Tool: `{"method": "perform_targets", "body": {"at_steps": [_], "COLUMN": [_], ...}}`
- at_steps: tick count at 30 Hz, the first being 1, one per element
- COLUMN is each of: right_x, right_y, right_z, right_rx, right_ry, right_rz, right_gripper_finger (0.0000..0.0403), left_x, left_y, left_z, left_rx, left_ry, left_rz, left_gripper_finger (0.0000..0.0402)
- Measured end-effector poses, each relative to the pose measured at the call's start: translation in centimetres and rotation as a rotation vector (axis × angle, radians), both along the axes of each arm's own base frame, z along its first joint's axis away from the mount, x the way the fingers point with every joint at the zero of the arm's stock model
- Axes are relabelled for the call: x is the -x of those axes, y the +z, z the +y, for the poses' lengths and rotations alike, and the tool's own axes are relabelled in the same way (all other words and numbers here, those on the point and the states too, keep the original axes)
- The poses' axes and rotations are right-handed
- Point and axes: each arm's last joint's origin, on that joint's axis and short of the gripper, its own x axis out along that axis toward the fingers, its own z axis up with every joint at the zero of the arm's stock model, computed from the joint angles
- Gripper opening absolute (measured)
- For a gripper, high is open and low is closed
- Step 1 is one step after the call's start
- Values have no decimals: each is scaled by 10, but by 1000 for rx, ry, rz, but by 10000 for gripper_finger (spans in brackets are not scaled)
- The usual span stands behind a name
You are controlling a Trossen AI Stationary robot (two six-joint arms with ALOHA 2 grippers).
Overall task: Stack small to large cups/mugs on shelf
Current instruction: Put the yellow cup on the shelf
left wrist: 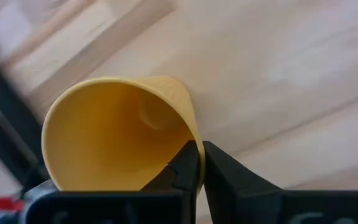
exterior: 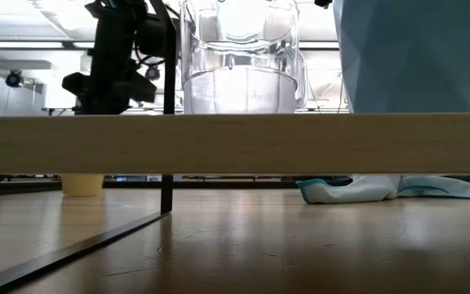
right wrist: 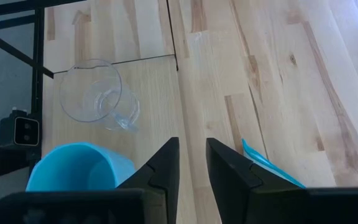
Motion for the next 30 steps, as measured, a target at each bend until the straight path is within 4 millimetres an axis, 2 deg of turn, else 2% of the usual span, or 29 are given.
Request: {"method": "perform_targets", "body": {"at_steps": [5, 11, 14, 18, 25, 30], "right_x": [0, 3, 9, 23, 53, 73], "right_y": [0, 4, 7, 12, 24, 35], "right_z": [-1, -6, -12, -20, -32, -41], "right_rx": [4, 28, 13, 29, 49, 17], "right_ry": [-7, -69, -124, -194, -329, -443], "right_rz": [-1, -17, -1, 40, 81, 72], "right_gripper_finger": [68, 61, 61, 62, 63, 63], "left_x": [-20, -47, -60, -83, -137, -172], "left_y": [14, 49, 64, 81, 102, 107], "left_z": [-1, -3, -6, -15, -42, -63], "left_rx": [6, -54, -78, -111, -175, -232], "left_ry": [-96, -230, -316, -481, -773, -990], "left_rz": [-175, -403, -443, -479, -529, -545], "left_gripper_finger": [1, 1, 0, 0, 0, 0]}}
